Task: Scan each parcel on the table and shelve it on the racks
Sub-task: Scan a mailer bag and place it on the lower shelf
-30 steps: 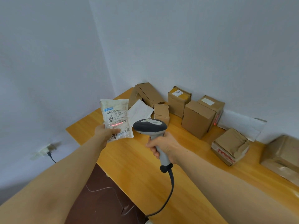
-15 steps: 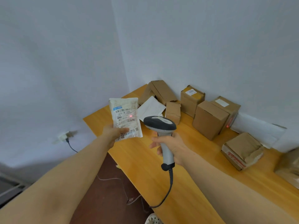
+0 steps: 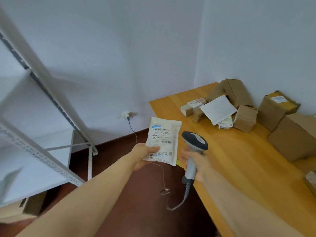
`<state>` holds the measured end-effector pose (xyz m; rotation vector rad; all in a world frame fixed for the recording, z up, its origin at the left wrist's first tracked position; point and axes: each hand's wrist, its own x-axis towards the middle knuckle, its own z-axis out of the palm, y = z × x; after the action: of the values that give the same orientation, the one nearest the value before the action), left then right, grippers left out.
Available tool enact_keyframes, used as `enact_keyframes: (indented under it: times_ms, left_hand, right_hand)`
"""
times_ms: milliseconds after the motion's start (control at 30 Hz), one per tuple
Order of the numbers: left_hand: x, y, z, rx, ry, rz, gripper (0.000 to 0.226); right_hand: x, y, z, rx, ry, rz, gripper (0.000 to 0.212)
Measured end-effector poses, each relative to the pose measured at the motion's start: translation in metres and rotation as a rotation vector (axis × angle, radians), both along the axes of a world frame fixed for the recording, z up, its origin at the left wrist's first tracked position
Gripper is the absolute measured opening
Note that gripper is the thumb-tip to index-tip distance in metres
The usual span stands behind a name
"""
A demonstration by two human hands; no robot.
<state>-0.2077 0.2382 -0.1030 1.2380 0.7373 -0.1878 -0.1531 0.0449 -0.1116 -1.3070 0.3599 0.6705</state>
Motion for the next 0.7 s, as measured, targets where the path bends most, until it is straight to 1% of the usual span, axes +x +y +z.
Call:
enact_keyframes:
  times_ms: [67,167,267,400,533,633,700]
  left_hand:
    - [-0.032,0.022,-0.003,-0.009,-0.005,0.019,0.028]
    - [-0.089,0.066,-0.009,0.002,-0.02,0.042,0.028]
    - [-0.161,0.123,-0.015,0.025,-0.015,0.093,0.031]
    - [-0.264,0.203,-0.023,-0.012,-0.001,0.188,0.033]
    - [-0.363,0.269,-0.031,-0.036,0.016,0.325,0.035]
    - [-0.419,0.307,-0.035,-0.014,0.003,0.478,0.034]
    - [-0.445,0.331,-0.038,0.004,-0.005,0.578,0.033]
  right_hand:
    - [-0.02,0.029,0.001,-0.002,-0.008,0.051,0.033]
    - [-0.059,0.085,0.002,-0.005,-0.033,0.146,0.03]
    - [-0.11,0.158,-0.006,-0.073,-0.065,0.24,0.041]
    - [-0.187,0.257,-0.016,-0.157,-0.054,0.371,0.046]
    - [-0.256,0.348,-0.024,-0.175,-0.067,0.511,0.054]
    - [-0.304,0.402,-0.031,-0.176,-0.029,0.627,0.045]
    - [-0.333,0.434,-0.034,-0.205,-0.016,0.712,0.044]
